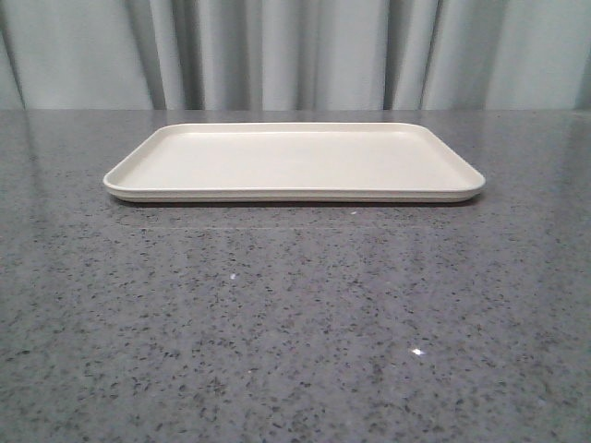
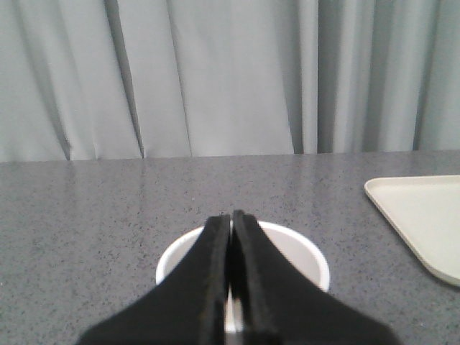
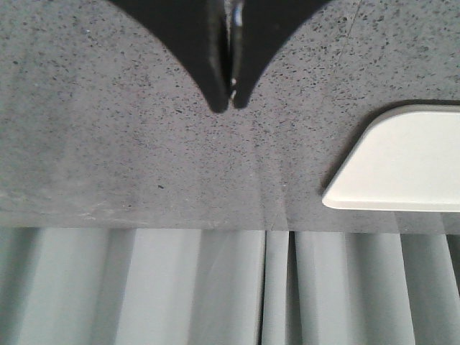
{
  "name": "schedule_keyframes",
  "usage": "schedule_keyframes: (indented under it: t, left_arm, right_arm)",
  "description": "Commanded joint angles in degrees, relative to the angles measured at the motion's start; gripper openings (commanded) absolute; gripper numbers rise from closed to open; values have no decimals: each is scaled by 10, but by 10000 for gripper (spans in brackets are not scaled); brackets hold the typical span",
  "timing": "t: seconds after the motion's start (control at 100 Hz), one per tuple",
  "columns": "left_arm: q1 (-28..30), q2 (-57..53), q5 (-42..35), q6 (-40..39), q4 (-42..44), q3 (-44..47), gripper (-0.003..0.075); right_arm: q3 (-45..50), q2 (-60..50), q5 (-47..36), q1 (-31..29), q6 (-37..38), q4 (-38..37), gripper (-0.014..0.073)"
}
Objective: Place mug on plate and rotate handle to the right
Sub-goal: 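Grasp the white smiley mug by its rim with the left gripper, then lift the mug with the left gripper and carry it toward the tray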
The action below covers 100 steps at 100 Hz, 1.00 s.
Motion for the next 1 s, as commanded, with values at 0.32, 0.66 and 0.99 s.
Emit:
schedule_keyframes:
  t: [0.32, 0.66, 0.99]
  left_arm:
    - [1, 127, 27, -5, 0, -116, -19]
    - [1, 146, 23, -5, -13, -123, -18]
    - [1, 250, 122, -17, -6, -218, 307]
  right_arm:
    - [-161, 143, 122, -2, -4, -8, -61]
    - [-160, 145, 121, -2, -4, -7, -61]
    - [-160, 145, 122, -2, -4, -7, -61]
